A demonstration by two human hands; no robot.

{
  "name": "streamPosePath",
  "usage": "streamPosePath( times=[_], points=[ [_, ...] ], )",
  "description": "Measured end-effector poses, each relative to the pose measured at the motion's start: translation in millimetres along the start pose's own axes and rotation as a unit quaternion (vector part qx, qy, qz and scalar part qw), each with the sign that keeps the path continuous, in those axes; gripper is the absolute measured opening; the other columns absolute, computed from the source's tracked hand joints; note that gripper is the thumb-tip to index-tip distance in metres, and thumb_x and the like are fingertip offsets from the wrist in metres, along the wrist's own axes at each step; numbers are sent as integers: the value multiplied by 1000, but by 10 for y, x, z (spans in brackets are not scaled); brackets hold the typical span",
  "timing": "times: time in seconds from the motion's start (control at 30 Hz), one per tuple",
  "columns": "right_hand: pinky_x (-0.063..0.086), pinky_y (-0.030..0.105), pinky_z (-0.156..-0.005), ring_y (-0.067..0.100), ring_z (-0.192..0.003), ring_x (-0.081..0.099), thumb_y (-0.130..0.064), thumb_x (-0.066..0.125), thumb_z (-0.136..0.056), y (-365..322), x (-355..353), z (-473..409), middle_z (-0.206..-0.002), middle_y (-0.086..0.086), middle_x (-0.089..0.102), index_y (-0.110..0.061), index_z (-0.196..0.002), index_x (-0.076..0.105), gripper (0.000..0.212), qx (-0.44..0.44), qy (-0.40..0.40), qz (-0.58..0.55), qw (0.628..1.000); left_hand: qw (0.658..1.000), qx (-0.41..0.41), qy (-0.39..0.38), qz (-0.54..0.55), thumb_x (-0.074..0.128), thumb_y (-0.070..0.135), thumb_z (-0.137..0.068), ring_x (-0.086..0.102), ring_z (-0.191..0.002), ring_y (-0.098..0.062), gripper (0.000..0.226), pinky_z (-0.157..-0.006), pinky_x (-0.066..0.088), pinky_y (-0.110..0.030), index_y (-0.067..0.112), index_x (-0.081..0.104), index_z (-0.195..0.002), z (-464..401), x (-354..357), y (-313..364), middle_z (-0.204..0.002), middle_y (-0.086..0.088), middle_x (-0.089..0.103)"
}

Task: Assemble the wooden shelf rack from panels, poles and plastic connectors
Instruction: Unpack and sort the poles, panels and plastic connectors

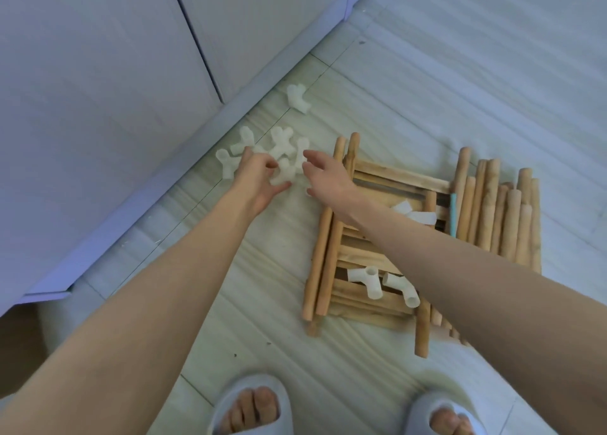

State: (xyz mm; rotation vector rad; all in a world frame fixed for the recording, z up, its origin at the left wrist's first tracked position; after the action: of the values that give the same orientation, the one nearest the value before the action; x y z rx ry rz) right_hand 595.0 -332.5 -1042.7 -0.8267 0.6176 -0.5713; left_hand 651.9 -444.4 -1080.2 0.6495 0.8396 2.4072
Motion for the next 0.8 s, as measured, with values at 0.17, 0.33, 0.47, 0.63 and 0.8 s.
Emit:
streamPosePath(
  times=[0.17,0.33,0.47,0.63,0.8],
  points=[
    [47,38,-95,22,-109,56,-10,36,-98,-23,-613,245,-122,7,58,-10,-121,56,31,-61,42,135,988,973,68,90,-203,41,-1,-90,48,-103,-12,63,-85,50,-32,20,24,-146,280,44,-20,-150,-3,20],
    [38,26,-91,23,-116,50,-22,49,-95,297,-1344,571,-131,10,49,-13,-133,47,39,-71,55,370,925,874,210,18,-437,52,10,-91,48,-99,-10,45,-84,40,-22,16,40,-134,739,321,-284,-133,-4,38],
    [28,40,-111,28,-137,24,-41,60,-87,731,-1505,769,-150,8,24,-23,-148,18,76,-52,-26,497,866,740,292,-147,-588,59,31,-88,41,-122,-13,53,-100,39,-28,24,39,-137,1088,704,-713,-135,2,41],
    [38,40,-102,28,-136,23,-42,55,-89,879,-1353,709,-152,7,17,-32,-148,12,73,-144,-44,597,788,562,343,-190,-729,57,55,-83,41,-116,-16,60,-83,45,-29,25,42,-133,1269,940,-1289,-126,3,45],
    [45,38,-91,30,-126,36,-39,52,-92,805,-1207,545,-145,14,25,-32,-141,28,55,-211,-60,641,736,483,359,-152,-784,53,69,-76,49,-105,-25,64,-82,46,-39,20,58,-117,1314,1037,-1538,-113,-5,54]
  ],
)
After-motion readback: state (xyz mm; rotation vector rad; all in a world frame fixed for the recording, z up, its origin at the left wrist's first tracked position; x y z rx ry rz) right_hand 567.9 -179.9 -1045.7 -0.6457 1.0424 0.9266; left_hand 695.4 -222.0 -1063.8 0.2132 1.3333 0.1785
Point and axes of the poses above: each hand's wrist, its own z-axis away from the middle knuckle, its own x-axis out of the palm, y = z × x, the point moved 5 cm from there along -z, towards the middle knuckle
